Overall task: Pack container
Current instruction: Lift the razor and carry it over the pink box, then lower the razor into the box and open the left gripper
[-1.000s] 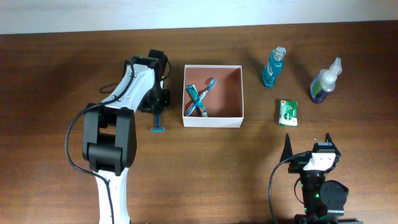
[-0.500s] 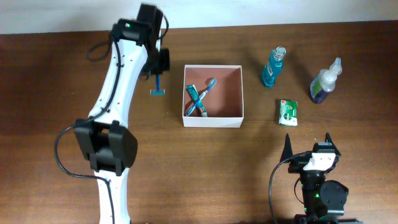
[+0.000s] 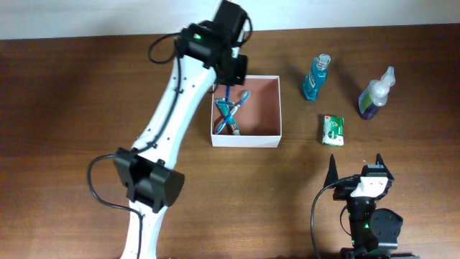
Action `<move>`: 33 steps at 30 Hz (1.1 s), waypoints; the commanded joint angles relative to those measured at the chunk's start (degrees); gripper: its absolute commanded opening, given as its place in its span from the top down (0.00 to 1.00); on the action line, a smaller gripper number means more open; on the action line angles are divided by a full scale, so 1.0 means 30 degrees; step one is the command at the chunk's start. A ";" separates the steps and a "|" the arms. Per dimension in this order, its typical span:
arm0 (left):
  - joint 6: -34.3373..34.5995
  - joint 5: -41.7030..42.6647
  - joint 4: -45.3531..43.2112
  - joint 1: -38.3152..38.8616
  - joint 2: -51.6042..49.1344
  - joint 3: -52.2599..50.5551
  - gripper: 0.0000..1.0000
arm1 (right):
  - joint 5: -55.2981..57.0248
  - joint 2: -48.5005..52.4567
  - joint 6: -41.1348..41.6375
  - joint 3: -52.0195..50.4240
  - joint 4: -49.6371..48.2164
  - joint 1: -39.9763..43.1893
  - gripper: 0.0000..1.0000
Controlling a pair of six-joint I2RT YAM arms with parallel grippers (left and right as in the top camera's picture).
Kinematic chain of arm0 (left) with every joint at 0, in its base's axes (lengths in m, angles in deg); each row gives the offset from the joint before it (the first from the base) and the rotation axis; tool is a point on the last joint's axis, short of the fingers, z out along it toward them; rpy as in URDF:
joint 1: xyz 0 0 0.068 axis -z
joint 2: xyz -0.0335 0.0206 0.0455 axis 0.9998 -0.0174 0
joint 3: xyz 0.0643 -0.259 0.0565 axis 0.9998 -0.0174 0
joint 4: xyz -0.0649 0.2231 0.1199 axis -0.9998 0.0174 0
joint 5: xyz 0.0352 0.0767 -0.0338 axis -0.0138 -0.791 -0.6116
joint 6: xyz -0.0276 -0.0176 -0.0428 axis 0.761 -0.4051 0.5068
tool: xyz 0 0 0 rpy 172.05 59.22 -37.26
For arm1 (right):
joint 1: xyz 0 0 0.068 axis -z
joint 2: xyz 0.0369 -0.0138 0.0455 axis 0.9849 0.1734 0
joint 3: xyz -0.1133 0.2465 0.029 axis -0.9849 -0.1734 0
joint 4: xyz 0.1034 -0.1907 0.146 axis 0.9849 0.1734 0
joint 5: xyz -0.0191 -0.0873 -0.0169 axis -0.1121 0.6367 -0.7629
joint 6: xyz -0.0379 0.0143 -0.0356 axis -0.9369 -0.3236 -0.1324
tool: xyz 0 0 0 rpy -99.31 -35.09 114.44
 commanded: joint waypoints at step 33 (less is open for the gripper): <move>-0.1078 -0.1377 -0.0612 0.0415 -0.4663 0.0102 0.93 | -0.0255 -0.0168 -0.0124 -0.0102 0.0066 -0.0102 0.01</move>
